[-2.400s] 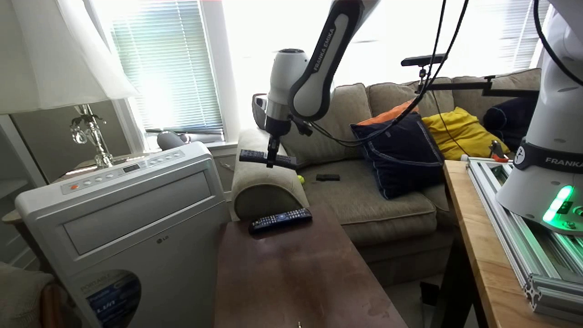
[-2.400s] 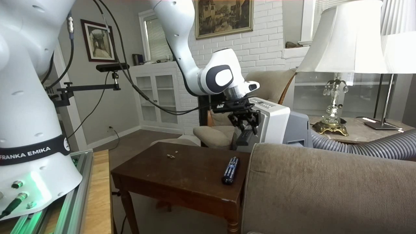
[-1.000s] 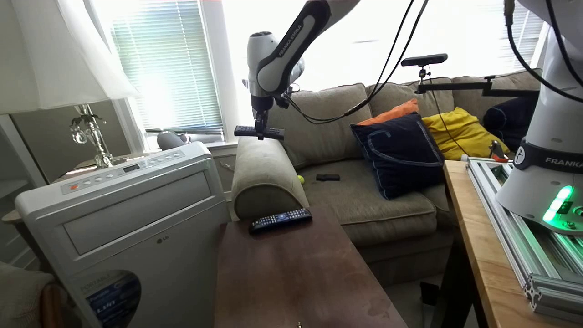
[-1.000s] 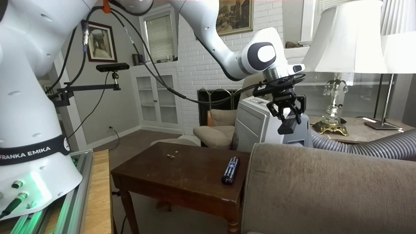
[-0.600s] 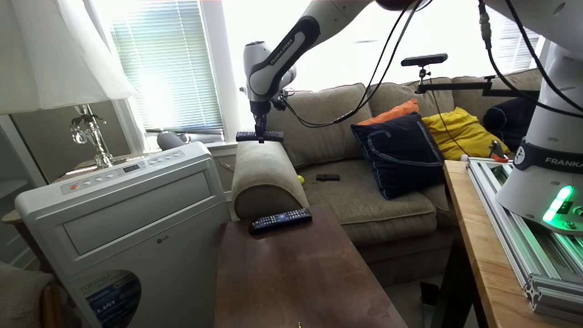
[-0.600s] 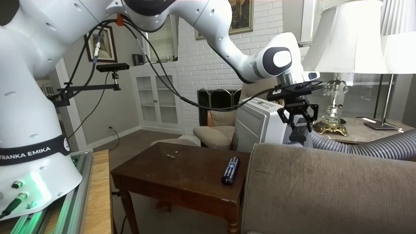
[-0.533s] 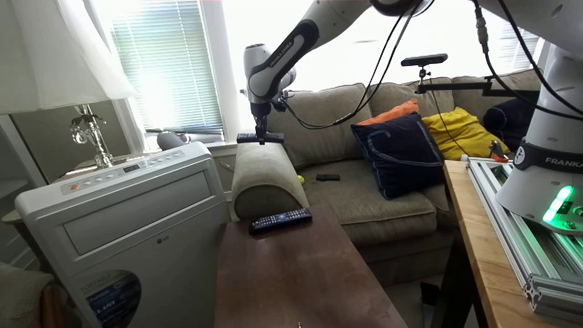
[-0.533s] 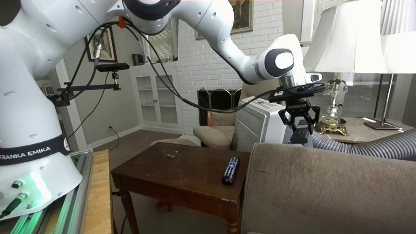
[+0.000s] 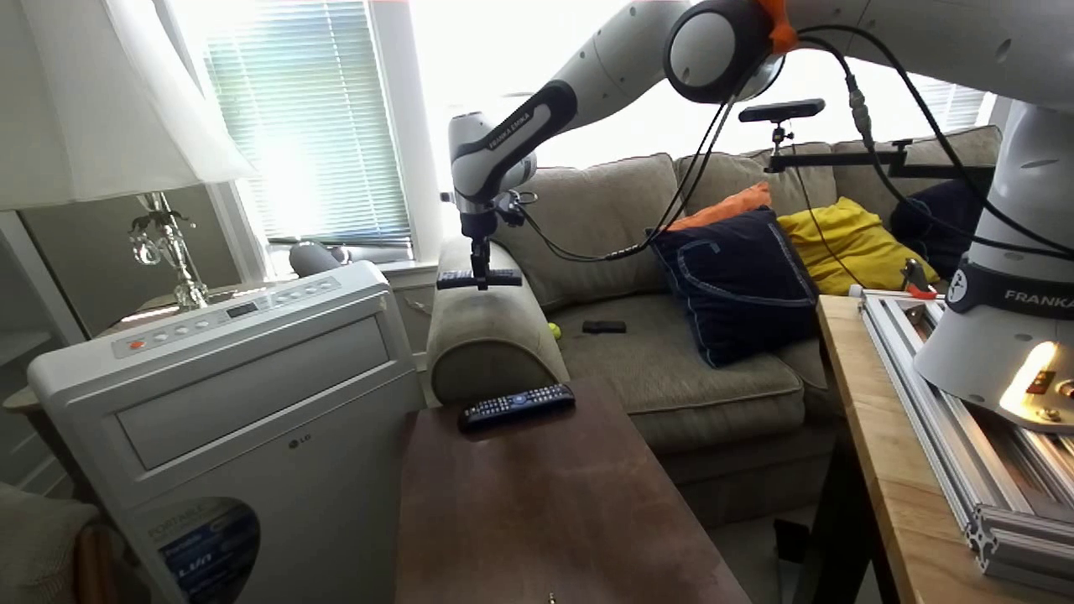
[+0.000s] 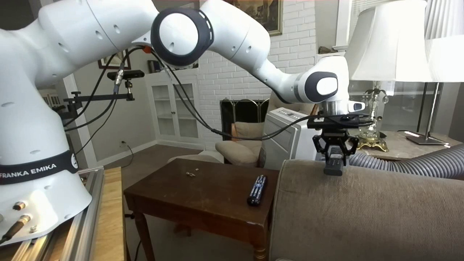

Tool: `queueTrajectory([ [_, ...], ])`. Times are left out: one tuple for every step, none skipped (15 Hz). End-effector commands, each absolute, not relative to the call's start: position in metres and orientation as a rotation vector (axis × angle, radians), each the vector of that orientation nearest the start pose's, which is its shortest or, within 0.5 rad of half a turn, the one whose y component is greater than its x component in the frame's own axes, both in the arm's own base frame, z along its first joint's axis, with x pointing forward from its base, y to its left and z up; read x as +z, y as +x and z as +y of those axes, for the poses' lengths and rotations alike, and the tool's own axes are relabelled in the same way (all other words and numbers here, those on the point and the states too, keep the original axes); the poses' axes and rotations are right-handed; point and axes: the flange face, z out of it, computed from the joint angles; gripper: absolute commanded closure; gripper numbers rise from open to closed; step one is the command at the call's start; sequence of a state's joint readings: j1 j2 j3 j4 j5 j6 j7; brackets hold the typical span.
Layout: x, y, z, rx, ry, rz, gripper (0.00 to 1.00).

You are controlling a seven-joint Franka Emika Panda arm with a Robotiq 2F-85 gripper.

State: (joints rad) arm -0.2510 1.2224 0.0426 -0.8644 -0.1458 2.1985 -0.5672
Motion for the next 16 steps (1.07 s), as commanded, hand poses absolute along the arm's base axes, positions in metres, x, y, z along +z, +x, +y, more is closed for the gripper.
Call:
queueTrajectory([
  [0.137,0.784,-0.19,-0.107,-3.122,-0.696,0.71],
  [0.134,0.783,-0.191,-0.087,-3.122,-0.705,0.71],
  [0.132,0.782,-0.191,-0.071,-3.119,-0.706,0.71],
  [0.13,0.782,-0.191,-0.059,-3.115,-0.706,0.71],
  [0.128,0.781,-0.192,-0.05,-3.119,-0.705,0.71],
  [0.127,0.781,-0.19,-0.044,-3.119,-0.705,0.71],
  [0.127,0.781,-0.189,-0.036,-3.128,-0.69,0.71],
  [0.127,0.782,-0.189,-0.036,-3.13,-0.688,0.29],
  [0.129,0.783,-0.187,-0.034,-3.138,-0.673,0.2],
  [0.132,0.784,-0.187,-0.04,-3.143,-0.662,0.15],
  [0.138,0.785,-0.186,-0.045,-3.15,-0.645,0.08],
  [0.153,0.789,-0.181,-0.058,-3.178,-0.61,0.02],
  [0.162,0.792,-0.179,-0.067,-3.2,-0.572,0.0],
  [0.178,0.797,-0.176,-0.12,-3.213,-0.536,0.0],
  [0.193,0.801,-0.174,-0.167,-3.222,-0.501,0.0],
  [0.211,0.806,-0.171,-0.225,-3.232,-0.464,0.0],
])
